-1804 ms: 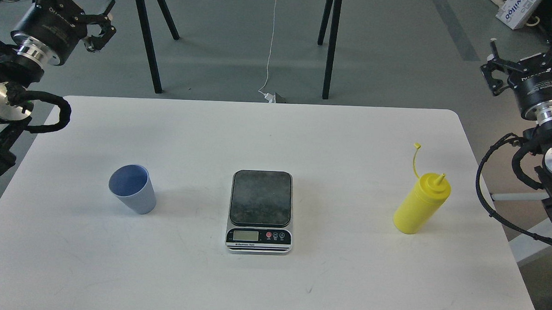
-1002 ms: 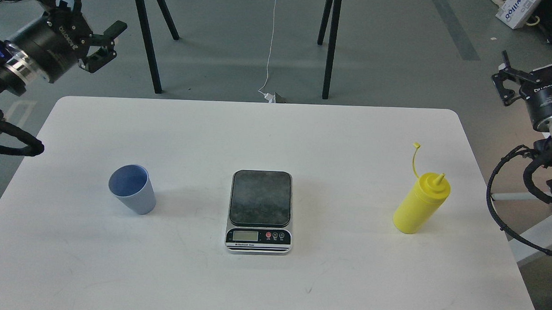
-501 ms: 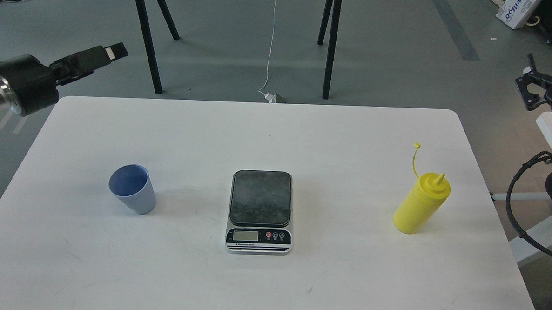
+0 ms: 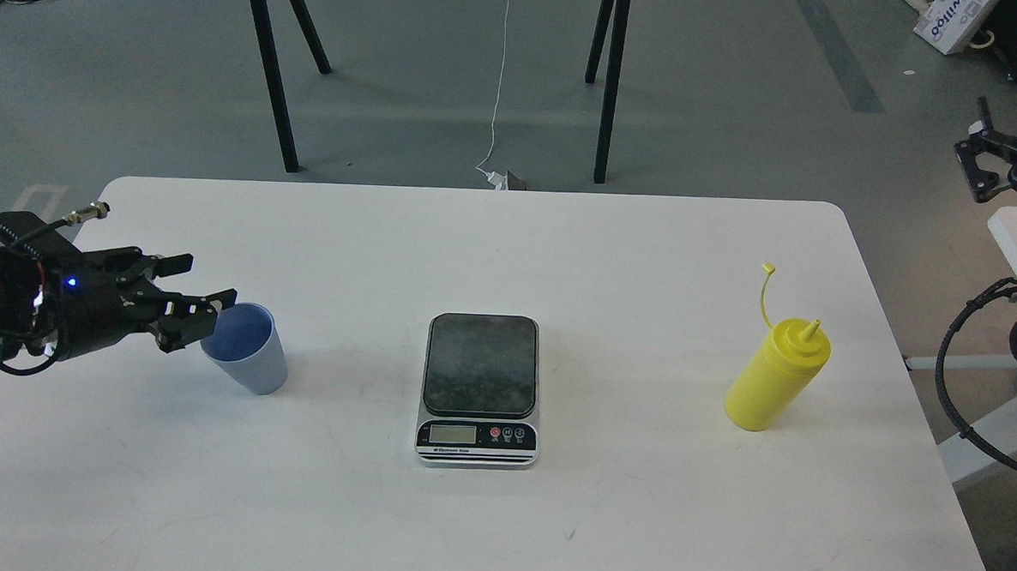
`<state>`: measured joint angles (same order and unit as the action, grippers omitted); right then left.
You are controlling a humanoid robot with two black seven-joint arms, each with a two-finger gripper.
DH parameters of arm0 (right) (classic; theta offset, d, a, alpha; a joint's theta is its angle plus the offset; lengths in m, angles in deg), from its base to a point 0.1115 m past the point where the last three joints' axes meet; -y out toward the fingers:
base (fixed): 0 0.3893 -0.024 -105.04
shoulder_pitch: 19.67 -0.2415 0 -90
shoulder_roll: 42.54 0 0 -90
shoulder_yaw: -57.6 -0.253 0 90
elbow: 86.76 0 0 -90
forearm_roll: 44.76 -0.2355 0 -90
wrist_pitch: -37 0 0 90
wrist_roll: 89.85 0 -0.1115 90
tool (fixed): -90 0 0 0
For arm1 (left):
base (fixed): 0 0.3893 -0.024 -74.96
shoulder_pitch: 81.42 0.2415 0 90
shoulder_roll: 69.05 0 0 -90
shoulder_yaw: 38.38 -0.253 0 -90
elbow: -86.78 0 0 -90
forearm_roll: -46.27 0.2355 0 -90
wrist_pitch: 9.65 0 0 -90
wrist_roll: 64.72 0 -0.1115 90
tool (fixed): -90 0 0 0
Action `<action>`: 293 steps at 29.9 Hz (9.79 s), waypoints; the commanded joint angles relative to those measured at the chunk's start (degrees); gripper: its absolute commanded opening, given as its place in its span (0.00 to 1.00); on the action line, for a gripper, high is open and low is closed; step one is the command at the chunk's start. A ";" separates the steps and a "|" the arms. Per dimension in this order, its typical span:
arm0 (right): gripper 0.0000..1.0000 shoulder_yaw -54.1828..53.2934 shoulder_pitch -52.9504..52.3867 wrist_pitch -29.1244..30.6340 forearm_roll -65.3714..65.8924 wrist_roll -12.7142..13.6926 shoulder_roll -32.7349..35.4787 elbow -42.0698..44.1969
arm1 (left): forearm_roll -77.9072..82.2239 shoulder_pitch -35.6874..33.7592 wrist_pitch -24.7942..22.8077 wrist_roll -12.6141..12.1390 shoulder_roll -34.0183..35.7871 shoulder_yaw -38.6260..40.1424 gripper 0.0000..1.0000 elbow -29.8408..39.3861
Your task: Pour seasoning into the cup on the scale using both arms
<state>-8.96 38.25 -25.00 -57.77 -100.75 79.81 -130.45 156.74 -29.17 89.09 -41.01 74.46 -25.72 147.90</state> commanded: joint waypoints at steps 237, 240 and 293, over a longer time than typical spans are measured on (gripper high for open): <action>0.36 85.37 -46.94 -29.93 69.61 5.45 -32.36 -1.49 | -115.05 -8.74 -31.59 -6.22 -20.81 37.18 1.00 -13.13; 0.36 85.29 -47.03 -29.93 69.44 5.45 -32.36 -1.58 | -115.05 -8.74 -31.59 -6.22 -20.81 37.18 1.00 -13.13; 0.39 23.96 3.31 -25.37 17.95 4.92 -3.26 -33.83 | -114.87 -9.00 -31.60 -6.83 -19.32 36.65 1.00 -13.04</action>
<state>20.61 34.81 -52.97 -36.20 -95.95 76.94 -163.39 41.88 -38.11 57.41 -47.77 54.96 11.03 134.81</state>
